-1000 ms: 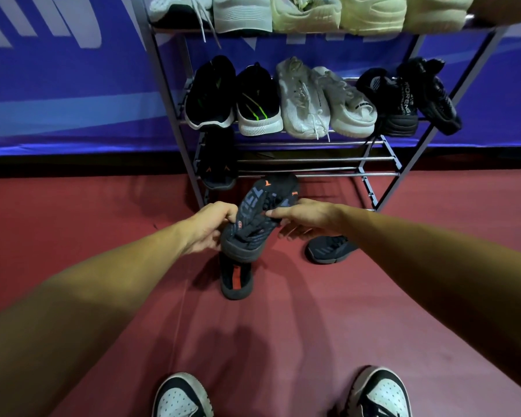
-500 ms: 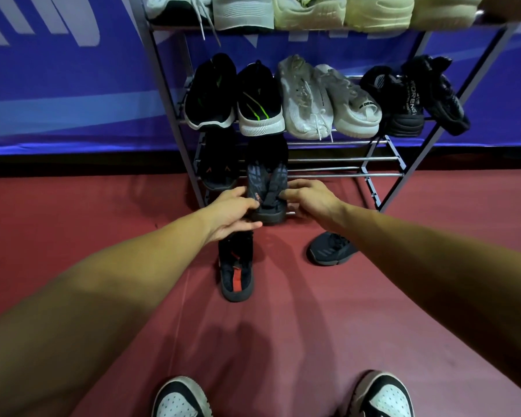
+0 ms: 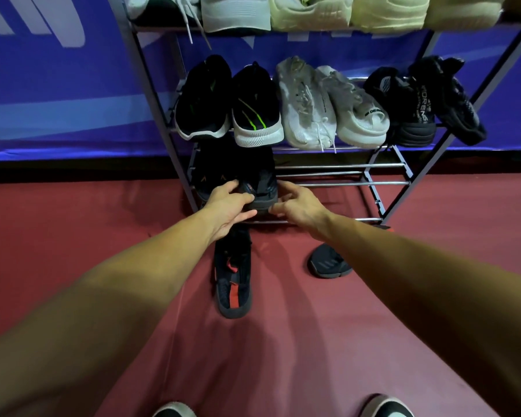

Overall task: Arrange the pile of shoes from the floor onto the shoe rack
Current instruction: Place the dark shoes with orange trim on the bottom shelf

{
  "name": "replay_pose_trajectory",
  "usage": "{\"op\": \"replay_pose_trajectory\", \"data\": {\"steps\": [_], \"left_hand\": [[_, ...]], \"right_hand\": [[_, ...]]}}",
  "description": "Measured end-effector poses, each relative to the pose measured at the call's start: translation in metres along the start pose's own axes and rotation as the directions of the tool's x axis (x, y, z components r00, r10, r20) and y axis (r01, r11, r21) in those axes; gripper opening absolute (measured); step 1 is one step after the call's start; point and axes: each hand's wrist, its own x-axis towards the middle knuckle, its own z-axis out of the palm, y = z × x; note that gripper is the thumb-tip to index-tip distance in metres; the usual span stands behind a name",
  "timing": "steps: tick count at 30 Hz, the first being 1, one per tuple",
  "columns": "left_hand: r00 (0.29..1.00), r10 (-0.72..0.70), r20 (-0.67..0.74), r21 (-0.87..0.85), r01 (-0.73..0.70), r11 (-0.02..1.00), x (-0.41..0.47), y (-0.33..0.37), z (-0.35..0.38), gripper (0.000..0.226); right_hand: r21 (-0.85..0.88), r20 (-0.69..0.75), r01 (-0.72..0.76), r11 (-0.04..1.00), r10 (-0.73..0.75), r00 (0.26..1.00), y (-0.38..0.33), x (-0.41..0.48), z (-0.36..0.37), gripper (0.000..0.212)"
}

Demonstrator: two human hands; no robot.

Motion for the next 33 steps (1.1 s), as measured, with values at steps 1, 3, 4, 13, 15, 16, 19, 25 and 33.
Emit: {"op": "replay_pose_trajectory", "data": {"steps": [1, 3, 4, 13, 15, 16, 19, 25, 33], "left_hand": [[1.000, 0.006, -0.001, 0.002, -0.006, 1.000, 0.003, 0.001, -0.001, 0.070], [0.999, 0.033, -0.016, 0.026, -0.032, 0.999, 0.010, 0.002, -0.001, 0.071], [0.999, 0.045, -0.028, 0.033, -0.044, 0.999, 0.012, 0.004, -0.001, 0.071], [0.991, 0.078, -0.113, 0.182, -0.056, 0.982, 0.025, 0.003, 0.002, 0.088], [0.992, 0.068, -0.107, 0.225, -0.042, 0.973, 0.024, 0.001, 0.001, 0.084], [0.993, 0.065, -0.098, 0.258, -0.037, 0.965, 0.023, -0.001, 0.000, 0.078], [0.995, 0.068, -0.068, 0.366, -0.039, 0.930, 0.016, -0.005, -0.006, 0.070], [0.997, 0.069, -0.044, 0.519, -0.036, 0.854, -0.003, -0.012, -0.025, 0.059], [0.999, -0.041, 0.024, 0.700, 0.013, 0.714, -0.034, -0.035, -0.048, 0.057]], "right_hand": [[0.002, -0.018, -0.009, 1.000, 0.009, 1.000, 0.000, 0.002, 0.003, 0.067], [0.011, -0.097, -0.024, 1.000, 0.025, 0.995, -0.002, 0.009, 0.009, 0.070], [0.030, -0.139, -0.024, 0.999, 0.028, 0.990, -0.005, 0.012, 0.012, 0.069], [0.011, -0.233, -0.092, 0.996, 0.092, 0.968, -0.008, 0.034, 0.033, 0.059], [-0.025, -0.237, -0.095, 0.995, 0.087, 0.968, -0.008, 0.034, 0.032, 0.055], [-0.050, -0.235, -0.097, 0.994, 0.082, 0.969, -0.007, 0.034, 0.032, 0.054], [-0.108, -0.208, -0.109, 0.988, 0.085, 0.974, -0.004, 0.029, 0.033, 0.053], [-0.209, -0.139, -0.119, 0.971, 0.090, 0.986, 0.000, 0.013, 0.031, 0.058], [-0.355, 0.001, -0.181, 0.917, 0.194, 0.981, 0.032, -0.020, 0.046, 0.075]]}}
